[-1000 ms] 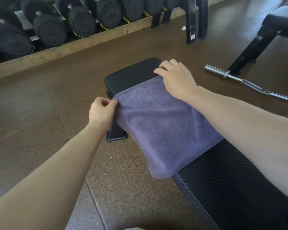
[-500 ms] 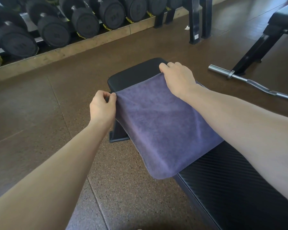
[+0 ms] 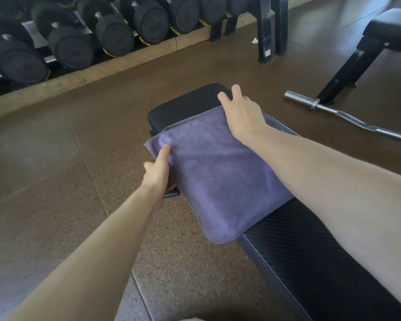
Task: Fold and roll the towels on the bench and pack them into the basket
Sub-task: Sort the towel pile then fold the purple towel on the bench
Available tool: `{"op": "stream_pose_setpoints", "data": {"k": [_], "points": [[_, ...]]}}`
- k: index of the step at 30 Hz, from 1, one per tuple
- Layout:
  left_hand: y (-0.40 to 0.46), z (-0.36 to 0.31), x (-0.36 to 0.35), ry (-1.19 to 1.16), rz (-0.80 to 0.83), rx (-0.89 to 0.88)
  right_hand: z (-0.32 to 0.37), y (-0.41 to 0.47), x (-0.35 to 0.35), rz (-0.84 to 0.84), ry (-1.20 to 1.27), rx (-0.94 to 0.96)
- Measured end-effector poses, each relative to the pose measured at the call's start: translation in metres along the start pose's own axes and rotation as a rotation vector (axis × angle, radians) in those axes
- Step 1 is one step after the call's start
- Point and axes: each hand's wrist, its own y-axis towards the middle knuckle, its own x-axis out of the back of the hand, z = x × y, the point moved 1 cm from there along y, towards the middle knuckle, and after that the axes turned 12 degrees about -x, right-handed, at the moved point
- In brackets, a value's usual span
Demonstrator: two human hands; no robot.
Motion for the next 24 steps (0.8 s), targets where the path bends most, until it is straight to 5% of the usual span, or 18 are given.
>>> {"op": "stream_pose_setpoints", "data": {"k": [4,8,15,19,24], "points": [[-0.045,0.019,-0.016,-0.231,0.227,0.069,-0.023,-0.023,0.006,-0.04,0.265,-0.047],[-0.082,0.035,-0.022,-0.204,0.28,0.112,-0.07,-0.067,0.015,-0.058,0.156,-0.202],[-0.133,0.04,-0.018,-0.074,0.264,0.083,-0.122,-0.124,0.046,0.041,0.154,-0.421],[-0.162,0.037,-0.009,-0.242,0.191,0.126,-0.129,-0.146,0.059,0.214,0.363,-0.556],[-0.179,0.027,0.008,-0.144,0.048,0.029,-0.143,-0.166,0.074,0.221,0.519,-0.687]]}}
